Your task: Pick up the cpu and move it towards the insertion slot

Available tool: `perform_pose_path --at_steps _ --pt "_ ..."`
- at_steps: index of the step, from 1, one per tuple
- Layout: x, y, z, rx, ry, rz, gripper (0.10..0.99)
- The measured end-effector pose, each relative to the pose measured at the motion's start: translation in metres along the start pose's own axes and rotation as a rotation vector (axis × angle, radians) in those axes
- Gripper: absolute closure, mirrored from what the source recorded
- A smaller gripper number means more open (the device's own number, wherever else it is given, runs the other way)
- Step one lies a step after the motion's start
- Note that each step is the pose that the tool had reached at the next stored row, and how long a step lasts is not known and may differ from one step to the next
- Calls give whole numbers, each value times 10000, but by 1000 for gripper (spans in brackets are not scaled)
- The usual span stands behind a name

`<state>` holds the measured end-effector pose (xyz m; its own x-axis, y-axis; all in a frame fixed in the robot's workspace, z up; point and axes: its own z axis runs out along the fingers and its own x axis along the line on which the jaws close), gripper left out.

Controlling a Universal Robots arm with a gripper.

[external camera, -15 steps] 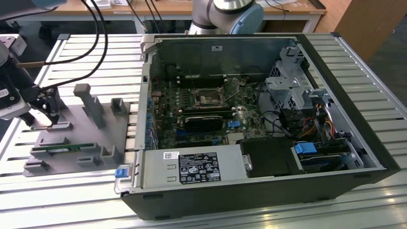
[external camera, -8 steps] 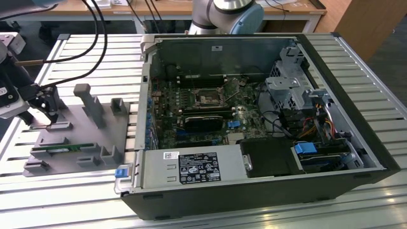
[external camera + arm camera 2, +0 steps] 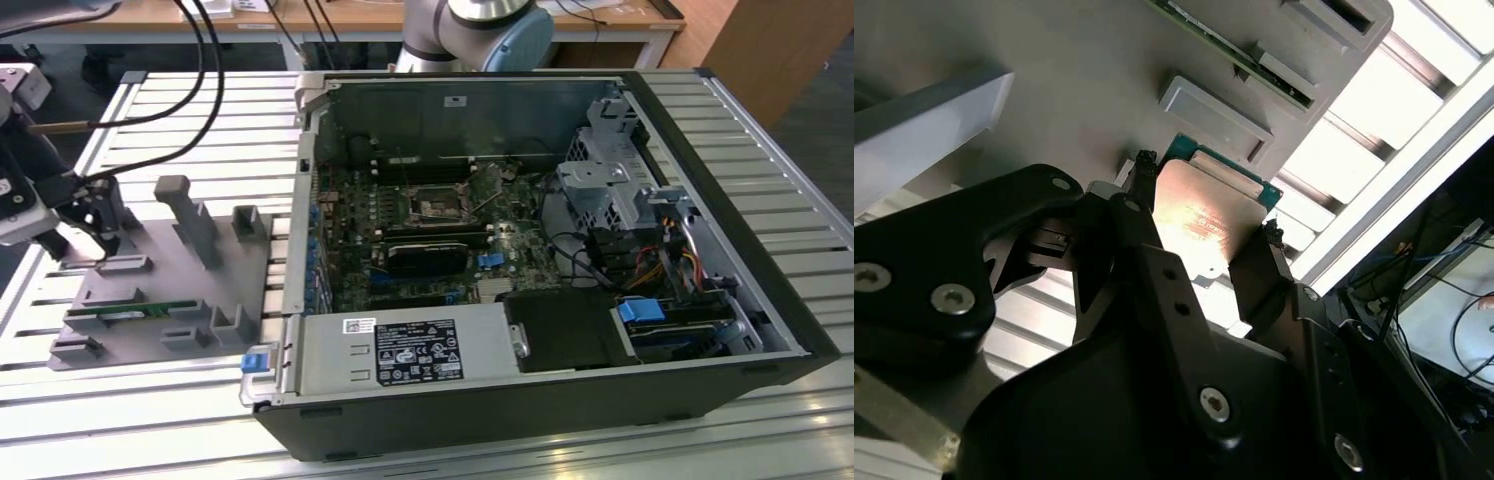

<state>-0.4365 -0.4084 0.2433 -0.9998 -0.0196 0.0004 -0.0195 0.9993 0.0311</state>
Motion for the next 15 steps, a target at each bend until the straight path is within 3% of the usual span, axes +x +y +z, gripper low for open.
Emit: perform_pose_path --at_steps 15 --pt "0 2 -77 1 2 0 545"
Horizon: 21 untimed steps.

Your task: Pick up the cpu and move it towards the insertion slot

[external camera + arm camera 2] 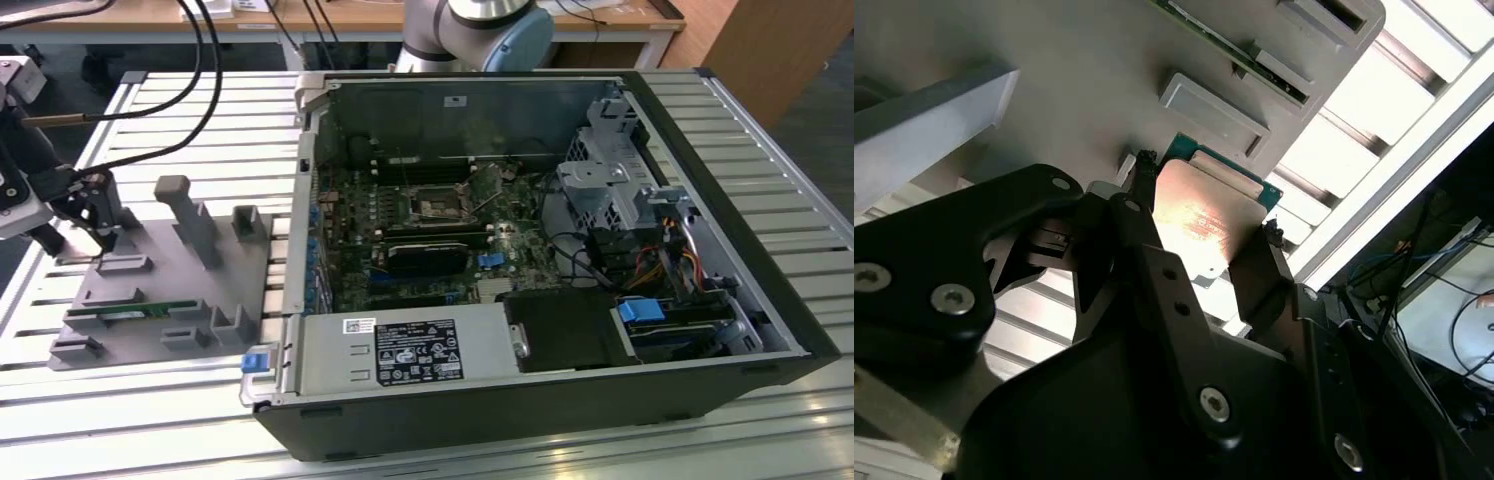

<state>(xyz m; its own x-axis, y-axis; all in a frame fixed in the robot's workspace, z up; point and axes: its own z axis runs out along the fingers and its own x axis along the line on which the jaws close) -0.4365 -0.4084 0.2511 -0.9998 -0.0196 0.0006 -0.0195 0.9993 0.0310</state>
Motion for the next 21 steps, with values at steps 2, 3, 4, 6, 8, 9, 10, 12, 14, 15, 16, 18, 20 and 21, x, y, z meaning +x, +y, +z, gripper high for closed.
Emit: perform_pose_path --at_steps 2,3,4,6,8,9,10,12,14,15,16,18,20,21 --pt "0 0 -16 0 0 0 545" --pt "0 1 -24 0 0 0 545" --pt "0 1 -31 0 -1 0 545" --pt "0 2 -49 0 0 0 545" --pt "0 2 -70 0 0 0 545" --pt "0 2 -78 0 -1 0 545" --pt "0 3 -85 -1 -2 0 545" --pt "0 3 -101 0 -2 0 545" --pt "0 4 -126 0 -2 0 545" --pt "0 4 -137 0 -1 0 545" --pt "0 5 -147 0 -1 0 545" --pt "0 5 -165 0 -2 0 545" --pt "0 6 -183 0 -2 0 545" --pt "0 6 -193 0 -2 0 545"
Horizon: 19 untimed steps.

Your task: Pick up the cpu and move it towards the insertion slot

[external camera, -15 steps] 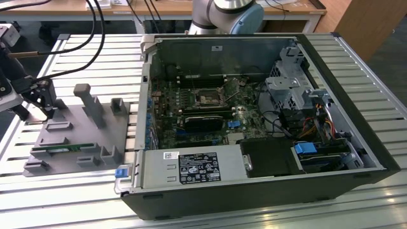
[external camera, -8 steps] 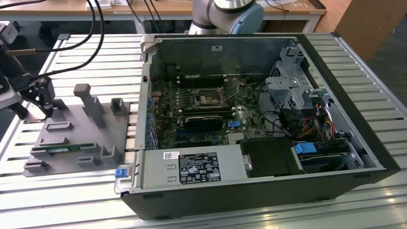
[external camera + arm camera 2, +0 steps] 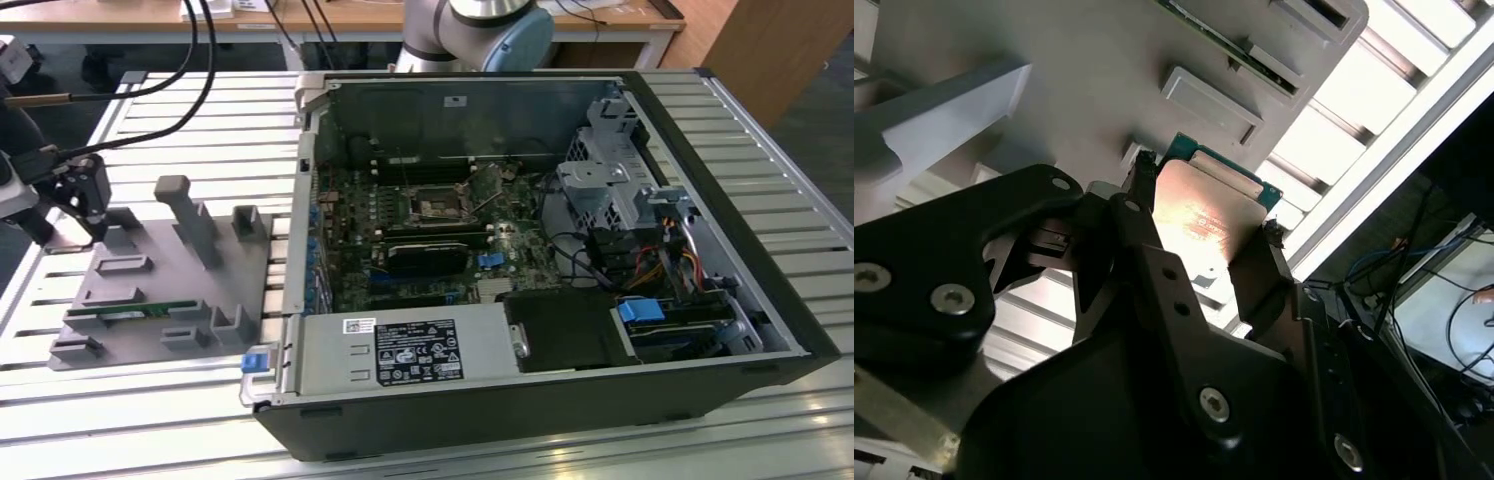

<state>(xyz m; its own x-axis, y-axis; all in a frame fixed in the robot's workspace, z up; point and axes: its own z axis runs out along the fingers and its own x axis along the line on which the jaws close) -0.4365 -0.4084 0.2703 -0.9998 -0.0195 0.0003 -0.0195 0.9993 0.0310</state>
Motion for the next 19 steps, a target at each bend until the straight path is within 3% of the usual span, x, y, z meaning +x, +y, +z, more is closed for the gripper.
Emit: perform_pose_path --at_steps 19 --pt "0 7 -213 30 -9 5 545"
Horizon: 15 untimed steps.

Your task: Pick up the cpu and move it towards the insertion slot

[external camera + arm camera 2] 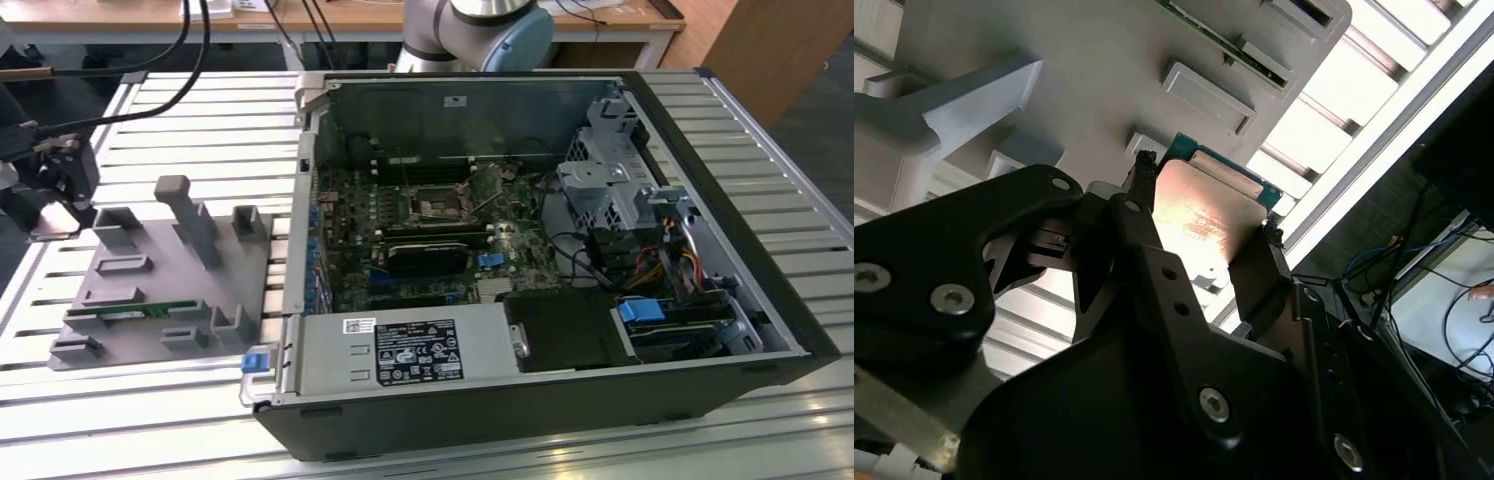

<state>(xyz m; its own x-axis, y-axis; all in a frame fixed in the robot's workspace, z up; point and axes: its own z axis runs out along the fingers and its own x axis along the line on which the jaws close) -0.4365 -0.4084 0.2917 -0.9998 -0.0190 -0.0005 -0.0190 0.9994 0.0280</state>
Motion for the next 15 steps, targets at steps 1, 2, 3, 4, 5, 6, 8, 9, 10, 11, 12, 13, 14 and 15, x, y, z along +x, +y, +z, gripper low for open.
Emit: perform_pose_path --at_steps 1,2,3,4,5,6,8,9,10,11,12,13,14,15 --pt "0 0 -13 0 0 0 545" --pt "0 1 -27 0 0 0 545" --pt "0 1 -42 0 0 0 545" --pt "0 1 -53 1 0 1 545" --pt "0 2 -64 1 -1 1 545" --pt "0 2 -74 2 -1 1 545" --pt "0 2 -92 4 -1 1 545" --pt "0 3 -101 6 0 1 545" --pt "0 3 -111 6 -1 1 545" --pt "0 3 -122 7 -1 1 545" --pt "0 4 -133 8 0 1 545" --pt "0 4 -145 9 1 1 545" --pt "0 4 -157 9 0 1 545" --pt "0 5 -168 10 0 1 545"
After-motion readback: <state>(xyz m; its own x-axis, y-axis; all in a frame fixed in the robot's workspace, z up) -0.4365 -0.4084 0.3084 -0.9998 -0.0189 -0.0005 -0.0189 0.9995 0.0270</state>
